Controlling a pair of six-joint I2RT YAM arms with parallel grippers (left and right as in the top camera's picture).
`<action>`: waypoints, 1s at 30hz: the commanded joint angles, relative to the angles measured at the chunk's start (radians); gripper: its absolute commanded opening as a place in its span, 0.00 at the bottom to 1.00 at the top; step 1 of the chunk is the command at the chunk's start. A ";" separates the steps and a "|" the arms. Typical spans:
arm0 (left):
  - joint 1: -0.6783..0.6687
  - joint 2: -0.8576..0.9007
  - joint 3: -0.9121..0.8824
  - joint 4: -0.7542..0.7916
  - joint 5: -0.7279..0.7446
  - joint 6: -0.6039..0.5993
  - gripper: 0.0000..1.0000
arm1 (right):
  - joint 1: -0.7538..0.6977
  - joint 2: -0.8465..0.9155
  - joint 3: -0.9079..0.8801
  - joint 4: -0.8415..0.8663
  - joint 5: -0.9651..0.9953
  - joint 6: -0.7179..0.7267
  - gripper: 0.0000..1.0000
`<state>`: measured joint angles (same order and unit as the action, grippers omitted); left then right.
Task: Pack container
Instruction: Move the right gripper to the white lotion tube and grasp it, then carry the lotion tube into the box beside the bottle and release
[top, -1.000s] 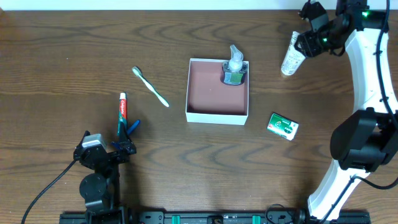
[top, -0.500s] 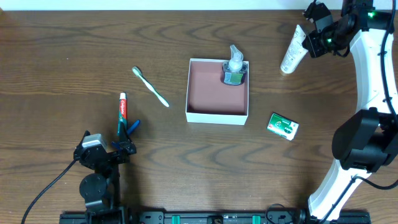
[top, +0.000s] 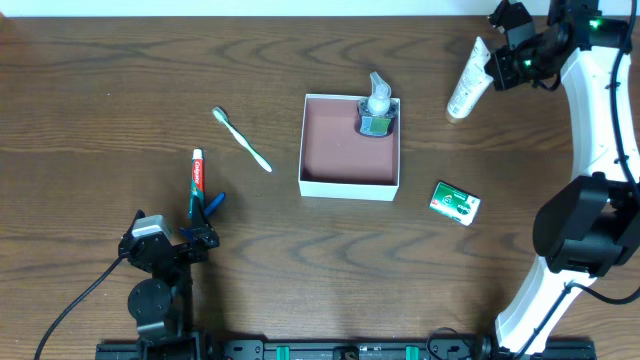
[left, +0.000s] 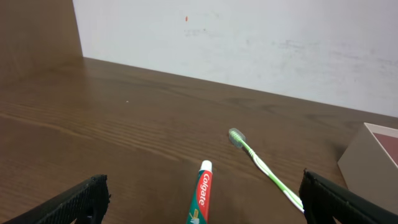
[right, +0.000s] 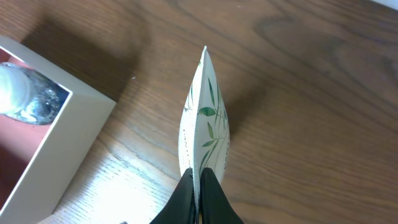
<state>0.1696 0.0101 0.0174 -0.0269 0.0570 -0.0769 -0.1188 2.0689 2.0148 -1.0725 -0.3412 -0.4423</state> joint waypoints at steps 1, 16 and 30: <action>0.006 -0.006 -0.013 -0.040 0.011 0.013 0.98 | 0.034 -0.089 0.052 0.010 -0.042 0.023 0.01; 0.006 -0.006 -0.013 -0.040 0.011 0.013 0.98 | 0.152 -0.364 0.055 0.005 -0.044 -0.012 0.01; 0.006 -0.006 -0.013 -0.040 0.011 0.013 0.98 | 0.338 -0.445 0.055 -0.151 -0.125 -0.224 0.01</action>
<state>0.1696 0.0101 0.0174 -0.0265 0.0570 -0.0769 0.1783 1.6550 2.0422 -1.2072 -0.3962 -0.5636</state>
